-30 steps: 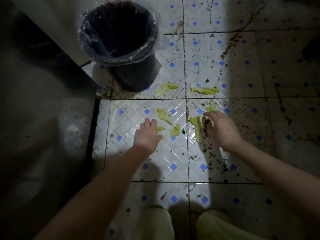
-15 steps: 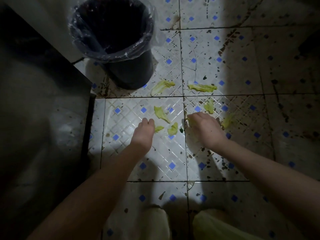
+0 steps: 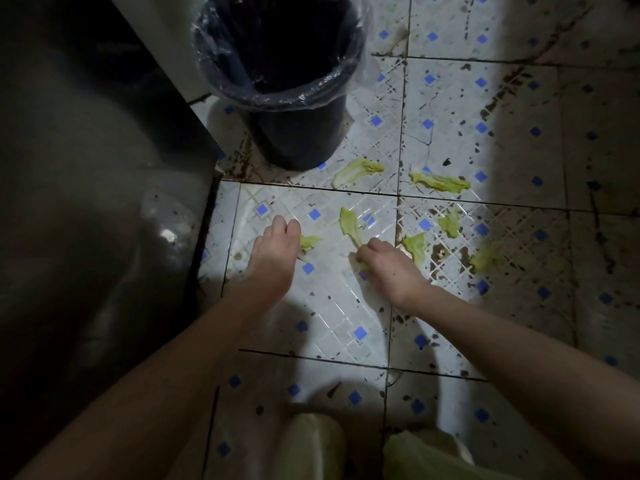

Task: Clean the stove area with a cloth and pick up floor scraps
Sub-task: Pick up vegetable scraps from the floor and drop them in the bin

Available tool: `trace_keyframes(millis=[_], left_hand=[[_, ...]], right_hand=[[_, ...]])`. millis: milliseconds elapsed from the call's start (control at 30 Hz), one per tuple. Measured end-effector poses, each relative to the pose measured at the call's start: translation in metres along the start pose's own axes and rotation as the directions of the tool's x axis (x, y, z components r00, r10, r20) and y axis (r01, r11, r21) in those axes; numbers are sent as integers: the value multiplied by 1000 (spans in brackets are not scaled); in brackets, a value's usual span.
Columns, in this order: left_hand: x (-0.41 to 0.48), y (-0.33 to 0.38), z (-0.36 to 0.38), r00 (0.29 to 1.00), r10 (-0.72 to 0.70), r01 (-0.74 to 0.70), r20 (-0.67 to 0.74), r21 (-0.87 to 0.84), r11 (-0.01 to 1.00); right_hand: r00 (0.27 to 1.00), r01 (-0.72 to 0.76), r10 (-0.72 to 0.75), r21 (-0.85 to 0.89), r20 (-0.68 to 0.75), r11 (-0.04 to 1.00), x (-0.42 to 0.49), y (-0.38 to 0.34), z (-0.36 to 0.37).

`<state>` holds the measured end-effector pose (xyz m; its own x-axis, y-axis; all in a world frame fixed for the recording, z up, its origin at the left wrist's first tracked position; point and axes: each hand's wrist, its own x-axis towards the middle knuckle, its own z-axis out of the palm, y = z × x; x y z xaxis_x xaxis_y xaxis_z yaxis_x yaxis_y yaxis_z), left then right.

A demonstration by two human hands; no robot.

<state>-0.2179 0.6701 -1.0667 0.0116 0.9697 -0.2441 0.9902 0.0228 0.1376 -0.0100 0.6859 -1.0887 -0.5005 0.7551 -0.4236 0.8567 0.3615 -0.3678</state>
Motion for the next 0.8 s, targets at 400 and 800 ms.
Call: trace_keyframes(millis=[400, 800], left_hand=[[3, 3, -3, 999, 6, -5, -35, 10, 1000], [-7, -14, -6, 999, 22, -22, -28, -10, 1000]], right_hand=[[979, -38, 65, 142, -195, 989, 11, -3, -24], [984, -47, 33, -74, -175, 996, 38, -11, -13]])
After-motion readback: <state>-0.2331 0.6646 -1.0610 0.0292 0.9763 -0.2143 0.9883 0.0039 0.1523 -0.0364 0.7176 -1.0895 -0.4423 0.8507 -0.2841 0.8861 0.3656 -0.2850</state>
